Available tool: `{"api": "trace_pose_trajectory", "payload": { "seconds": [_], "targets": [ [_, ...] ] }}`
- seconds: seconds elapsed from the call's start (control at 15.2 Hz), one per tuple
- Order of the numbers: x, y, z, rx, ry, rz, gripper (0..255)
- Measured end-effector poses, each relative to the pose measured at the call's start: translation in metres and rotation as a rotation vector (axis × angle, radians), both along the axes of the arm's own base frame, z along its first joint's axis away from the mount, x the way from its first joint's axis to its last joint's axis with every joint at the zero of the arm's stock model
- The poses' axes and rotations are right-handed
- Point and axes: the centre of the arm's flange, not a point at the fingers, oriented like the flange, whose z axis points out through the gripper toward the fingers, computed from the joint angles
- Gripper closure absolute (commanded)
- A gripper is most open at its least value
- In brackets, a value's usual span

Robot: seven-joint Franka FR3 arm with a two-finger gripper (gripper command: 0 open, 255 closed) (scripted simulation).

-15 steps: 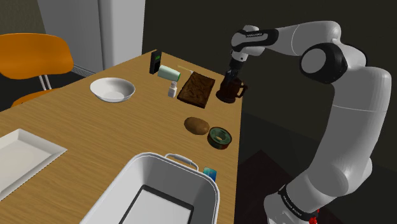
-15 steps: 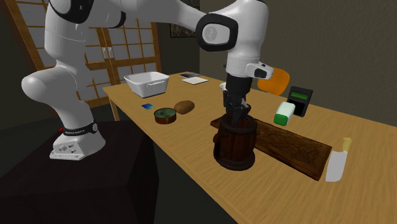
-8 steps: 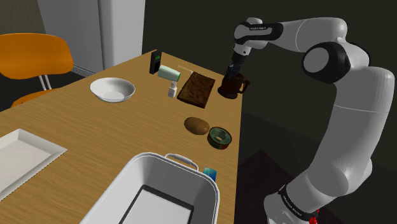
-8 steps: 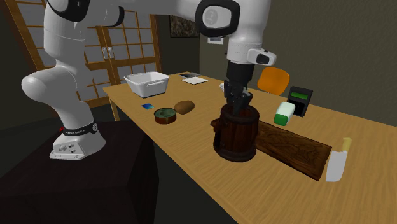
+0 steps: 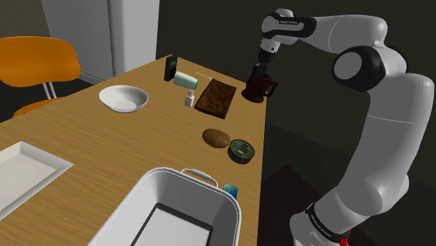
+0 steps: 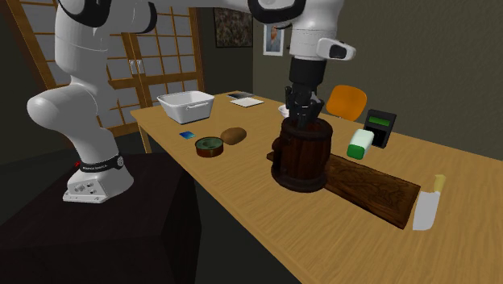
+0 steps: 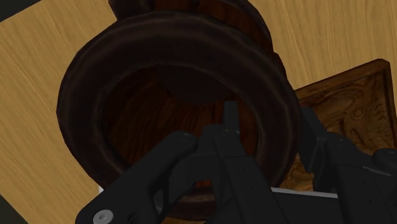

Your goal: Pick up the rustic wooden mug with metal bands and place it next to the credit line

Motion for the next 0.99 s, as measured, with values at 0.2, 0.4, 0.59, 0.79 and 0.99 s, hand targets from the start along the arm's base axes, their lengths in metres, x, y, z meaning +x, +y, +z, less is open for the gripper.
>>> {"api": "trace_pose_trajectory", "payload": {
  "seconds": [0.2,0.4,0.59,0.79,0.99],
  "targets": [
    [0.0,0.0,0.016,0.0,0.0,0.0,255],
    [0.001,0.0,0.033,0.0,0.0,0.0,255],
    [0.001,0.001,0.048,0.0,0.0,0.0,255],
    [0.0,0.002,0.064,0.0,0.0,0.0,255],
    [-0.001,0.001,0.081,0.0,0.0,0.0,255]
  ]
}}
